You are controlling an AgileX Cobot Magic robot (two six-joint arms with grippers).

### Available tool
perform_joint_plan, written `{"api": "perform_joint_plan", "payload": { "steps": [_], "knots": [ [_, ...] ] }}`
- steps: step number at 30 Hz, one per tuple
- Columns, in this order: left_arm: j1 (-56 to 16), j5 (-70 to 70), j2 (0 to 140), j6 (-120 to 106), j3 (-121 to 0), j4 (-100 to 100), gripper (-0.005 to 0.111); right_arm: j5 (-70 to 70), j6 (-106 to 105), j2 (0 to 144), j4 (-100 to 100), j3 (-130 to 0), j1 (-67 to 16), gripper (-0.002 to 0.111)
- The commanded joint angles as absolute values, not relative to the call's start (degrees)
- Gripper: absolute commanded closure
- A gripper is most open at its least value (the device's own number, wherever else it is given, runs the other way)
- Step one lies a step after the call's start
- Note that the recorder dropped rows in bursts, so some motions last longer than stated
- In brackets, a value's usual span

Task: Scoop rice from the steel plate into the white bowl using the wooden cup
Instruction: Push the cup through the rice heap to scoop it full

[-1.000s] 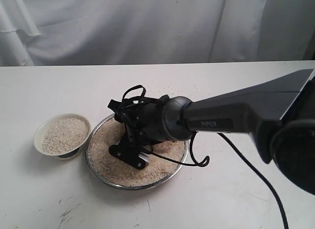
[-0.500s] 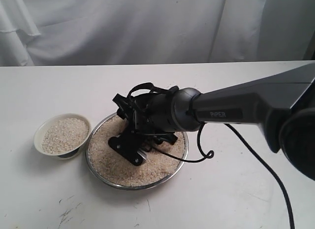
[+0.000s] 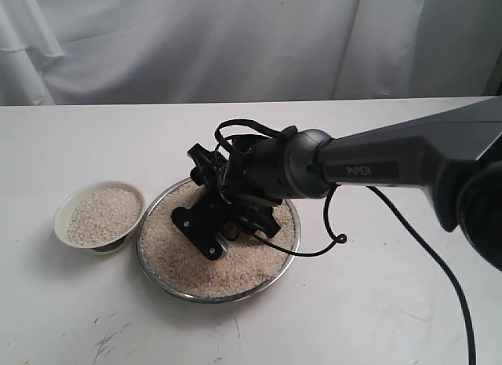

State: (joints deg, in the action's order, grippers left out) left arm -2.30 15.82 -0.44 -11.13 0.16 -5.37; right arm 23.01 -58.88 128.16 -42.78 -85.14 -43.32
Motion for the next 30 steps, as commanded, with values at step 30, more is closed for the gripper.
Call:
{"api": "perform_joint_plan", "payload": {
  "steps": [30],
  "knots": [
    [-2.68,15.24,0.0,-10.86,0.0,-5.43,0.107,25.96,-91.22,123.35,22.62,-84.91,-33.56,0.108]
  ]
}}
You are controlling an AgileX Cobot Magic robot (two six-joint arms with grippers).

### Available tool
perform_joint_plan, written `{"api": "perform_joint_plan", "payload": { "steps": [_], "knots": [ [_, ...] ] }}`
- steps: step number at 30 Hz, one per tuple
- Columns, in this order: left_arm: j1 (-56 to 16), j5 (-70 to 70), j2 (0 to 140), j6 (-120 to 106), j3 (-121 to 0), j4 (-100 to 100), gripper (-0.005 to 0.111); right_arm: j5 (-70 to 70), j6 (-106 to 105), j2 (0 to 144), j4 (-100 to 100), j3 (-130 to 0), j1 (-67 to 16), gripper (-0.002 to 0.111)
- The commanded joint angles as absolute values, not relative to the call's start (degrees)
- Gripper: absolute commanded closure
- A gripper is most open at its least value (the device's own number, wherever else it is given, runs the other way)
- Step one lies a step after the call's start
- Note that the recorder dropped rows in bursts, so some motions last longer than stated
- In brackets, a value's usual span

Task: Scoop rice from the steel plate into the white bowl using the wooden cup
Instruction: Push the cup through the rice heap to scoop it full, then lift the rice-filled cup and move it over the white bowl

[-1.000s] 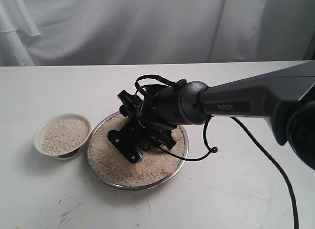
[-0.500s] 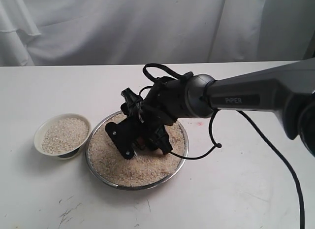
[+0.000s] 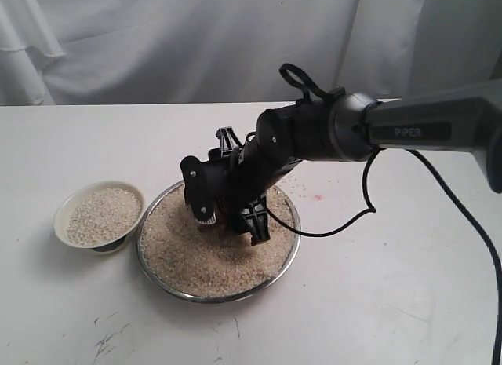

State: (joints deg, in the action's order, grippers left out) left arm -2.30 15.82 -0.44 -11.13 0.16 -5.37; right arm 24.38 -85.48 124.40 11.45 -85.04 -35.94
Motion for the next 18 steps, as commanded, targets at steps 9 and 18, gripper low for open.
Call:
{"api": "perform_joint_plan", "payload": {
  "steps": [9,18],
  "knots": [
    [-2.68,15.24,0.0,-10.97,0.0,-5.43,0.107,26.21,-95.18,118.07,28.01,-84.91,-32.32,0.108],
    [-2.68,15.24,0.0,-10.97,0.0,-5.43,0.107,27.02,-101.68,117.16,37.95,-84.91,-32.32,0.108]
  ]
}}
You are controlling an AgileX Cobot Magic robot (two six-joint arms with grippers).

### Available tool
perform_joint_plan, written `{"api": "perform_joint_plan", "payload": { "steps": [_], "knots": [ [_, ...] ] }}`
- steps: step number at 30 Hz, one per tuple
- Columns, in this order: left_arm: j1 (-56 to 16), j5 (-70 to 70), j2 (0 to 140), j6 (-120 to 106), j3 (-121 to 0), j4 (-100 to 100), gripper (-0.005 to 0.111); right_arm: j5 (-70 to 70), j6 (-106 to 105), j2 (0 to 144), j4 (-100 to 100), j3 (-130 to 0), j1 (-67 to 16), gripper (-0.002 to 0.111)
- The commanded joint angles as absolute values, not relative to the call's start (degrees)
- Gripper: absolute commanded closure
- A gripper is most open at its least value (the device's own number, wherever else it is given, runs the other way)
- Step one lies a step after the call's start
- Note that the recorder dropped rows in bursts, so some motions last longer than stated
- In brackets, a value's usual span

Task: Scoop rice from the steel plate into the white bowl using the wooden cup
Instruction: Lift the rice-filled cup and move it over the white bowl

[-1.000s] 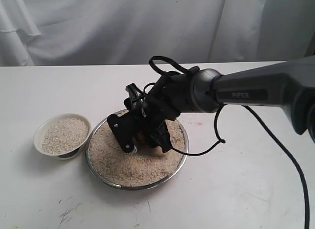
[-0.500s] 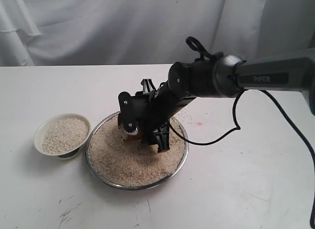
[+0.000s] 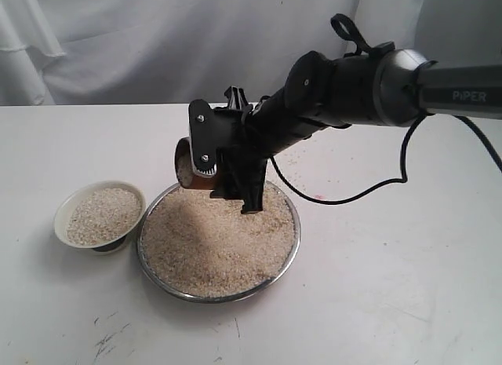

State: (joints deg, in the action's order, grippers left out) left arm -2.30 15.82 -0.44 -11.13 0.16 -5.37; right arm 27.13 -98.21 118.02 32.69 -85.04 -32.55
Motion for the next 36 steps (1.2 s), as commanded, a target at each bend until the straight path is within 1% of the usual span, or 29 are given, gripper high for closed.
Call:
{"api": "perform_joint_plan", "payload": {
  "steps": [1,12,20,27,36],
  "knots": [
    [-2.68,15.24,0.0,-10.97,0.0,-5.43,0.107,26.76,-102.17,117.16,38.76,-84.91,-32.32,0.108],
    [-2.68,15.24,0.0,-10.85,0.0,-5.43,0.107,26.18,-102.73,117.16,39.01,-85.25,-32.23,0.108],
    [-2.68,15.24,0.0,-10.97,0.0,-5.43,0.107,24.31,-103.45,117.16,39.01,-89.06,-33.11,0.108],
    [-2.68,15.24,0.0,-10.87,0.0,-5.43,0.107,18.48,-103.45,117.78,38.63,-92.71,-37.82,0.108],
    [-2.68,15.24,0.0,-10.87,0.0,-5.43,0.107,13.05,-103.45,122.97,30.78,-97.46,-44.02,0.108]
  ]
}}
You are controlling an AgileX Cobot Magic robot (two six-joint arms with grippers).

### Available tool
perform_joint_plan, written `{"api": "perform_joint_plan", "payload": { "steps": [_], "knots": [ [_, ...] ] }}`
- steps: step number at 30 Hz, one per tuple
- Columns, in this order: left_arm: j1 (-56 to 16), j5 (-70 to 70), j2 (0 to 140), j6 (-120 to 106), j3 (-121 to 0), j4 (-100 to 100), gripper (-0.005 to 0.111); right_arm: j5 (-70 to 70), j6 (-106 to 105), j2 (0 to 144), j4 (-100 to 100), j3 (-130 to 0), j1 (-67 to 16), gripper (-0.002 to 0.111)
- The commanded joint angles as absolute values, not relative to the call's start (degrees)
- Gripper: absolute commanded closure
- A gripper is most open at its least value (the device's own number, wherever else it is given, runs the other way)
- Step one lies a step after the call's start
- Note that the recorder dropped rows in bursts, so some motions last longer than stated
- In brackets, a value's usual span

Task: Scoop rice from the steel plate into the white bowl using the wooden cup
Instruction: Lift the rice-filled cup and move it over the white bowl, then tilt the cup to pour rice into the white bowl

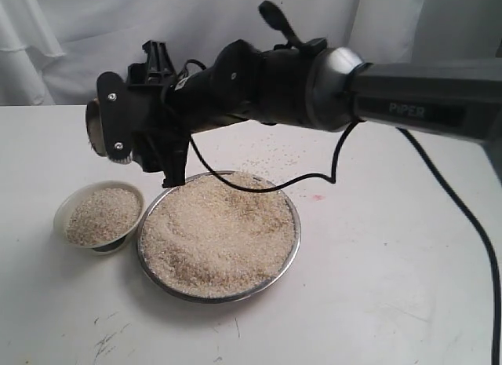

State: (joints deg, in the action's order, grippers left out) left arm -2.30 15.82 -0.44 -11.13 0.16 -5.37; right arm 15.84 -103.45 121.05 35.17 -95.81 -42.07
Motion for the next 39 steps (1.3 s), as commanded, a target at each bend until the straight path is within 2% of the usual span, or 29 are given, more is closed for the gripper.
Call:
{"api": "perform_joint_plan", "payload": {
  "steps": [1,8,19,39],
  "knots": [
    [-2.68,15.24,0.0,-10.87,0.0,-5.43,0.107,12.62,-103.45,123.62,29.32,-97.73,-44.56,0.108],
    [-2.68,15.24,0.0,-10.98,0.0,-5.43,0.107,10.53,-103.45,126.64,24.36,-99.87,-46.79,0.108],
    [-2.68,15.24,0.0,-10.88,0.0,-5.43,0.107,4.79,-103.13,128.93,22.47,-99.87,-46.02,0.108],
    [-2.68,15.24,0.0,-10.98,0.0,-5.43,0.107,1.31,-103.25,132.63,3.98,-99.87,-45.45,0.108]
  ]
}}
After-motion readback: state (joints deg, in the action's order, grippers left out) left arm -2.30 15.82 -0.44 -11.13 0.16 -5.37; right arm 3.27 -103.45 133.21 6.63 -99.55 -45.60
